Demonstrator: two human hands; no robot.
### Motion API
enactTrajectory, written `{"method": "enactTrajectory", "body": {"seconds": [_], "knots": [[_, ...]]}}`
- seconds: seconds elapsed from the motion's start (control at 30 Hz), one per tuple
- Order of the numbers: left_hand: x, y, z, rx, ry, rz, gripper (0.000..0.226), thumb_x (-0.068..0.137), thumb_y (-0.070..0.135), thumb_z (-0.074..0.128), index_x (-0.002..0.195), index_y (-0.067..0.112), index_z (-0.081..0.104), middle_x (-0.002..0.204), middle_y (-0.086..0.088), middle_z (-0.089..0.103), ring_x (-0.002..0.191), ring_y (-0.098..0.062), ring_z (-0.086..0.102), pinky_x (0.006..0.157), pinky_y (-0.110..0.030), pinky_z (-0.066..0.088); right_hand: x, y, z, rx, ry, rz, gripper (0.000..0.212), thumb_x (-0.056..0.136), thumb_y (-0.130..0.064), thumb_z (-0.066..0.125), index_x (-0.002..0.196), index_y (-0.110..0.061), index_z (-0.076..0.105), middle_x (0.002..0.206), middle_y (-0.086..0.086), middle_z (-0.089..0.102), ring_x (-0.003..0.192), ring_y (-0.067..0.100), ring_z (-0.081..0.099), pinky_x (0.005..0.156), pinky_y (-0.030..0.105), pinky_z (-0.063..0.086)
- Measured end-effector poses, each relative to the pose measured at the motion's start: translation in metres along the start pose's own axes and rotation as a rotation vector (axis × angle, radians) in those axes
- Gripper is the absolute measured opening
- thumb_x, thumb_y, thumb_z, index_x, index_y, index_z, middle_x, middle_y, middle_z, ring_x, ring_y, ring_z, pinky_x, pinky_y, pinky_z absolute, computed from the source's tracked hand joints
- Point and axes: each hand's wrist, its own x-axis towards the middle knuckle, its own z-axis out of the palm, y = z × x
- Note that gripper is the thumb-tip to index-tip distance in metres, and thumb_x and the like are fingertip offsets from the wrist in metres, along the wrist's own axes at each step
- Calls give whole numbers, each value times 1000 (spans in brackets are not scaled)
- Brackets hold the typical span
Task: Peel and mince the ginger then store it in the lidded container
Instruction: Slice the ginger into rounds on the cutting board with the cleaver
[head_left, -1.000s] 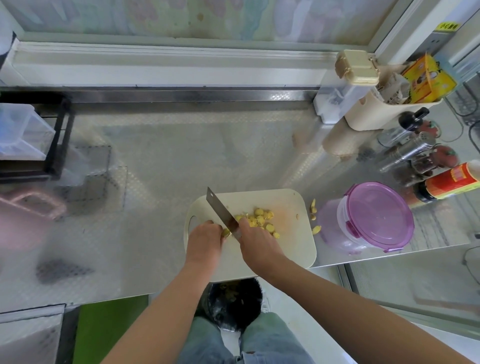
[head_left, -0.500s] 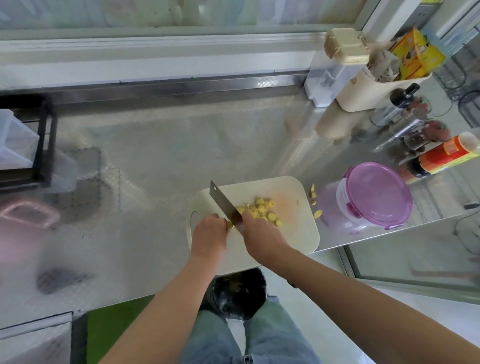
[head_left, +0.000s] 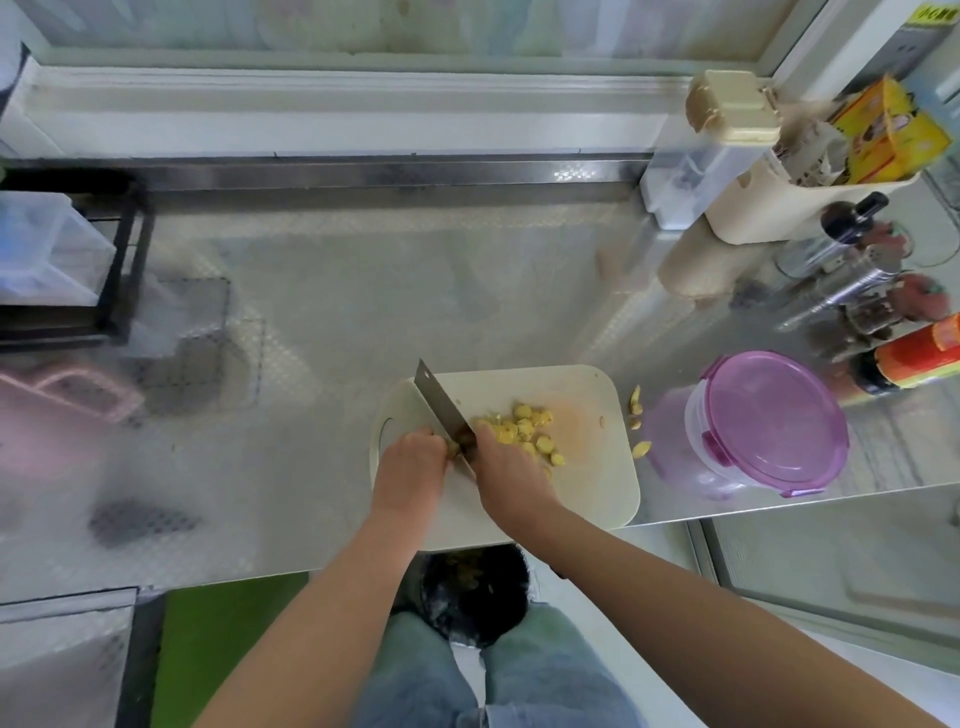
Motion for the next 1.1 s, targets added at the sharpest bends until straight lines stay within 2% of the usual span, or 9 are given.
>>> {"method": "enactTrajectory", "body": {"seconds": [0.1, 0.23, 0.3, 0.43, 0.5, 0.63, 0.8, 0.93, 1.1], "knots": [[-1, -1, 1, -15, 24, 8, 16, 90, 12, 58, 92, 12, 74, 90, -6, 64, 83, -24, 62, 68, -32, 48, 0, 9, -2, 47, 58, -5, 13, 99, -11, 39, 111, -11, 37, 89, 14, 61, 78, 37, 59, 58, 37, 38], [-5, 1, -1, -14, 55, 13, 13, 92, 16, 58, 94, 9, 70, 90, -6, 63, 84, -23, 61, 67, -27, 38, 6, 9, -17, 100, 81, -59, 7, 99, -15, 41, 98, -14, 33, 77, 9, 54, 68, 33, 55, 56, 43, 44], [-6, 0, -3, -17, 57, 4, 17, 95, 20, 53, 96, 12, 68, 92, -4, 62, 86, -21, 59, 67, -24, 33, 6, 7, -21, 75, 79, -80, 11, 98, -12, 40, 93, -16, 31, 72, 5, 49, 63, 30, 51, 51, 40, 40], [-5, -2, -2, -49, 54, -15, 18, 94, 21, 56, 96, 12, 71, 90, -5, 63, 84, -21, 59, 70, -28, 44, 1, 3, -17, -6, 50, -81, 16, 98, -10, 37, 92, -18, 26, 72, 4, 46, 55, 22, 41, 44, 31, 24], [-5, -3, -2, -66, 48, -16, 16, 93, 22, 59, 98, 13, 72, 91, -5, 65, 83, -21, 61, 74, -30, 50, -1, 3, -12, -18, 46, -86, 14, 98, -9, 38, 95, -17, 26, 76, 7, 49, 60, 27, 46, 43, 32, 24], [-5, -3, -2, -103, 69, -25, 15, 92, 22, 62, 102, 11, 65, 94, -7, 68, 85, -23, 63, 74, -32, 51, -2, 4, -10, -15, 49, -67, 12, 97, -9, 38, 107, -13, 33, 78, 7, 49, 65, 30, 48, 48, 33, 30], [-4, -4, -1, -102, 55, -11, 16, 92, 23, 60, 101, 11, 66, 94, -7, 66, 86, -23, 61, 74, -32, 49, -3, 2, -12, 11, 61, -68, 15, 97, -10, 39, 92, -17, 26, 69, 5, 46, 58, 28, 45, 43, 32, 24], [-3, -5, 1, -140, 65, -15, 16, 90, 21, 64, 99, 11, 72, 92, -9, 67, 84, -25, 62, 76, -34, 51, -5, 0, -13, -32, 37, -70, 10, 98, -9, 38, 104, -14, 32, 78, 7, 50, 67, 30, 49, 45, 32, 27], [-2, -4, 4, -126, 68, 4, 14, 90, 18, 63, 95, 8, 72, 90, -10, 67, 82, -28, 63, 73, -37, 51, -10, -1, -14, -62, 9, -39, 21, 94, -3, 38, 113, -13, 34, 82, 6, 47, 72, 28, 46, 58, 36, 35]]}}
